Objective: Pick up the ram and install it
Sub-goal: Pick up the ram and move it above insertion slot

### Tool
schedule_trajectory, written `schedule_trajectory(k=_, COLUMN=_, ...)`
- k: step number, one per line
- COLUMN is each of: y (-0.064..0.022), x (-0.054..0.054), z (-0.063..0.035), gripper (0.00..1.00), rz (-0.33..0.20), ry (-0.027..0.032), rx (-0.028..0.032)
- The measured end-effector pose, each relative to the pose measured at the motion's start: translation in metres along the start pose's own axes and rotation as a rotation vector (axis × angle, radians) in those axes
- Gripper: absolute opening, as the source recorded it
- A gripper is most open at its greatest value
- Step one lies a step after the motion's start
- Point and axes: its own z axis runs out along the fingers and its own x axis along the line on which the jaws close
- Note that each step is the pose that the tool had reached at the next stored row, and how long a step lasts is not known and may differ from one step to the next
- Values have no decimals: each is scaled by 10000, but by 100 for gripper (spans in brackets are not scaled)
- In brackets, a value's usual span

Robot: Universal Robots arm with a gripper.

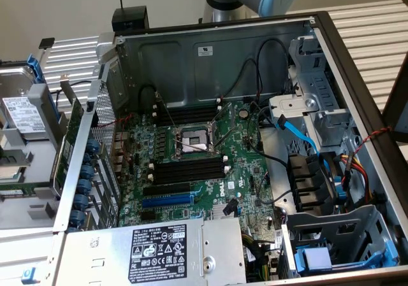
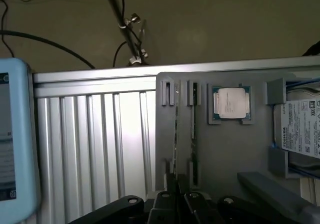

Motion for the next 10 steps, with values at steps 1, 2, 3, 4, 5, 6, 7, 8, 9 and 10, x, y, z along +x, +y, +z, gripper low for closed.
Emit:
schedule_trajectory(k=1, y=-25, x=-2, z=-48, gripper=13, rz=0, ry=1, rx=-2)
schedule_trajectory(k=2, y=-51, x=-4, z=-97, gripper=13, rz=0, ry=0, rx=1)
schedule_trajectory(k=3, y=-77, x=-5, z=-144, gripper=13, rz=0, ry=0, rx=0)
schedule_trajectory(k=4, y=-103, x=-7, z=-189, gripper=13, rz=0, ry=-1, rx=-1)
schedule_trajectory(k=5, y=-130, x=-8, z=-237, gripper=13, rz=1, ry=-1, rx=0)
schedule_trajectory(k=6, y=-158, x=-9, z=-284, gripper=13, rz=0, ry=-2, rx=0)
schedule_trajectory(k=7, y=-190, x=-9, z=-332, gripper=13, rz=0, ry=-5, rx=-1)
schedule_trajectory(k=8, y=-219, x=-9, z=-377, gripper=13, rz=0, ry=-10, rx=-1)
schedule_trajectory(k=9, y=-254, x=-8, z=-426, gripper=13, rz=-1, ry=-16, rx=-1)
schedule_trajectory(k=10, y=-287, x=-8, z=-474, gripper=13, rz=-1, ry=-22, rx=-3)
